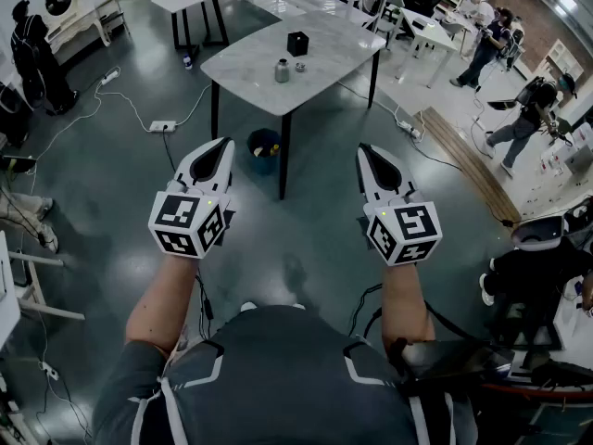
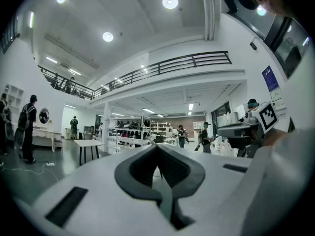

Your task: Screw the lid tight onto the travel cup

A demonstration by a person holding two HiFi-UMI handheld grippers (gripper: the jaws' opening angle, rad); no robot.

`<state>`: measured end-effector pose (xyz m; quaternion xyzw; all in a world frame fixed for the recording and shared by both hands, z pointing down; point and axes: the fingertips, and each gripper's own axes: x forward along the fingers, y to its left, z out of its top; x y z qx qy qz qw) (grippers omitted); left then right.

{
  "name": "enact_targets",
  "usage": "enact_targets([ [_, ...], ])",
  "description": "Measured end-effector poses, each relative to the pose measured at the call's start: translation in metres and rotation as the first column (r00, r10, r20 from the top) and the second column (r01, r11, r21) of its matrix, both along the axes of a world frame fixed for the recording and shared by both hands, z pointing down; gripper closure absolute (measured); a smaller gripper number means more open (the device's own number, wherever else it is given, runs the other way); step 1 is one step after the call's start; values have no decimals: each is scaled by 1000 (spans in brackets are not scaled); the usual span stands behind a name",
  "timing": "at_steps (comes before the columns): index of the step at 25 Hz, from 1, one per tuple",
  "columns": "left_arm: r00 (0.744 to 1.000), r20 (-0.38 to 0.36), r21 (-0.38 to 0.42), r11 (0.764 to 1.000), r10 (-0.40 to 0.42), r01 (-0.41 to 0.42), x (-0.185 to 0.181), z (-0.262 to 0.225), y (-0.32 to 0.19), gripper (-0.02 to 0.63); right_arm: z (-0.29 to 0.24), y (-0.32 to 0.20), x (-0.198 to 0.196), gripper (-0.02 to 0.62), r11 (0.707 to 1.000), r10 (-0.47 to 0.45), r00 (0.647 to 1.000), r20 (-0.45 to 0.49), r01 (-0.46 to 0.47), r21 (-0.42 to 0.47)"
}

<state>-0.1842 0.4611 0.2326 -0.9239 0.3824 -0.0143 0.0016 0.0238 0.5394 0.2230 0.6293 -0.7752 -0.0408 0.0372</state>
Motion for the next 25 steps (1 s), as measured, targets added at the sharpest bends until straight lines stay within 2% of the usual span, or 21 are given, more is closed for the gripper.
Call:
enact_targets([
  [3, 1000, -19, -4, 1000, 7, -7, 2, -3, -2, 597, -11, -7, 0, 568, 1000, 6, 1000, 0, -6, 18],
  [8, 1000, -11, 9, 1000, 13, -13, 2, -3, -1, 597, -11, -10, -7, 569, 1000, 4, 1000, -8, -4, 9],
  [12, 999, -31, -1, 1000, 29, -29, -2, -5, -1, 597, -17, -10, -13, 568, 1000, -5, 1000, 24, 5, 24],
  [18, 998, -54, 3, 1000, 15, -15, -25, -6, -3, 597, -11, -12, -35, 566, 1000, -2, 1000, 9, 2, 10],
  [25, 996, -59, -4, 998, 65, -65, -47, -3, -8, 597, -6, -18, -65, 566, 1000, 4, 1000, -15, -4, -6],
])
